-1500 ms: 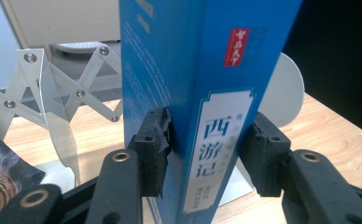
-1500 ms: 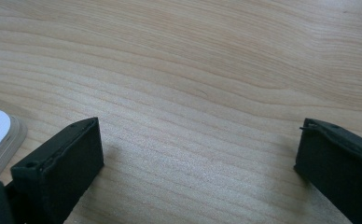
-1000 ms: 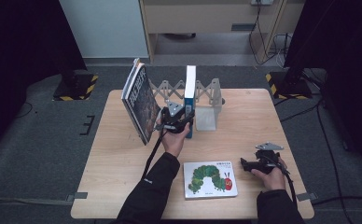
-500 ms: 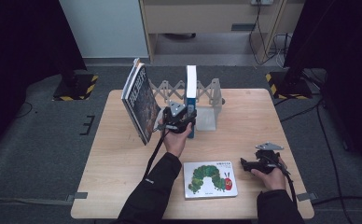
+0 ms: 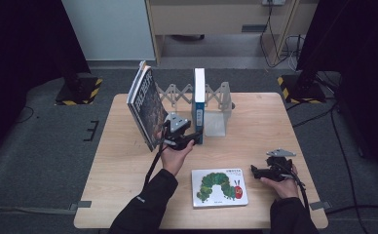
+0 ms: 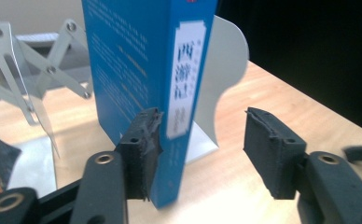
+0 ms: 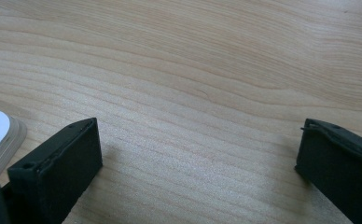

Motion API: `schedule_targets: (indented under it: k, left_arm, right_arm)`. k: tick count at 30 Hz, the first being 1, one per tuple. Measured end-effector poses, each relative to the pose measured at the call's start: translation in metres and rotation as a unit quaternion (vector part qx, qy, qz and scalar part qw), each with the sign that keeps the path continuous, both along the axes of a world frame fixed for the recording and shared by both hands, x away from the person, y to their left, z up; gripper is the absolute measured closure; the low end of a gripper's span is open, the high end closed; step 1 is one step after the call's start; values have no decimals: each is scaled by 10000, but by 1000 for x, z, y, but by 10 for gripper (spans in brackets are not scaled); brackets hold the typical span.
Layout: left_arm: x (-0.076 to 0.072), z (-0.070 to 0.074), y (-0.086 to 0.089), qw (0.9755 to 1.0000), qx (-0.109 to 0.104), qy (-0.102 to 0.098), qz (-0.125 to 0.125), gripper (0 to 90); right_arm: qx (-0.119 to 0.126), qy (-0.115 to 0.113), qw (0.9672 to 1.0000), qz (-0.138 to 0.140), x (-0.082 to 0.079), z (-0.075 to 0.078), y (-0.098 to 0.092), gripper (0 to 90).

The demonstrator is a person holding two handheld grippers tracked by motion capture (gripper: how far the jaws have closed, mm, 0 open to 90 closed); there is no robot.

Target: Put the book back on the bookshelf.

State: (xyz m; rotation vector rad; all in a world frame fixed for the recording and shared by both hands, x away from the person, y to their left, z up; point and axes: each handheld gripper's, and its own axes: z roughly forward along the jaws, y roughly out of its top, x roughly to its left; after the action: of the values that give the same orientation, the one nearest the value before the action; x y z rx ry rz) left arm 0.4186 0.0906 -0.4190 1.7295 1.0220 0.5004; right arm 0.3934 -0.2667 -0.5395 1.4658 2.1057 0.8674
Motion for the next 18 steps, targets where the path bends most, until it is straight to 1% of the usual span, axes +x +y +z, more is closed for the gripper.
schedule_targets:
  k: [2, 4, 5, 6, 7, 9, 10, 12, 14, 15, 16, 17, 18]
  left_arm:
    - [-7, 0, 8, 9999, -83, 92, -24, 429]
    - [-14, 0, 14, 10000, -20, 80, -36, 428]
    - [-16, 0, 16, 9999, -9, 92, -42, 427]
    - [-19, -1, 19, 9999, -43, 128, -50, 423]
    - [-21, -1, 21, 9998, -50, 161, -67, 416]
    - [-26, -4, 25, 9995, -92, 280, -107, 400]
    - [-29, -5, 27, 9995, -55, 299, -130, 391]
    - [-35, -8, 28, 9992, 140, 307, -199, 378]
    - [-42, -14, 29, 9987, 253, 357, -280, 367]
    - [-45, -17, 29, 9980, 310, 418, -352, 361]
    - [-49, -22, 29, 9973, 325, 494, -435, 357]
    - [-51, -25, 29, 9965, 371, 549, -500, 354]
    - [-56, -31, 29, 9956, 429, 613, -571, 353]
  right_arm:
    - [-3, -18, 10000, -9, 1, 0, 0, 2]
    - [-14, -18, 10000, -2, 2, 0, 1, 5]
    - [-33, 41, 10000, -19, 2, 1, 2, 15]
    - [-51, 56, 10000, -1, 2, 2, 2, 24]
    - [-69, 143, 9999, 14, 2, 4, 2, 47]
    - [-96, 188, 9998, 42, 1, 6, 4, 81]
    - [-135, 183, 9997, 75, 0, 8, 4, 85]
    - [-162, 95, 9997, 127, -1, 12, 6, 93]
    - [-51, -9, 9999, 138, -4, 18, 7, 108]
    - [16, -31, 9999, 108, -5, 21, 8, 111]
    - [52, -37, 9999, 115, -6, 24, 9, 113]
    - [111, -39, 9999, 84, -8, 26, 10, 116]
    - [127, -32, 9999, 105, -9, 28, 11, 117]
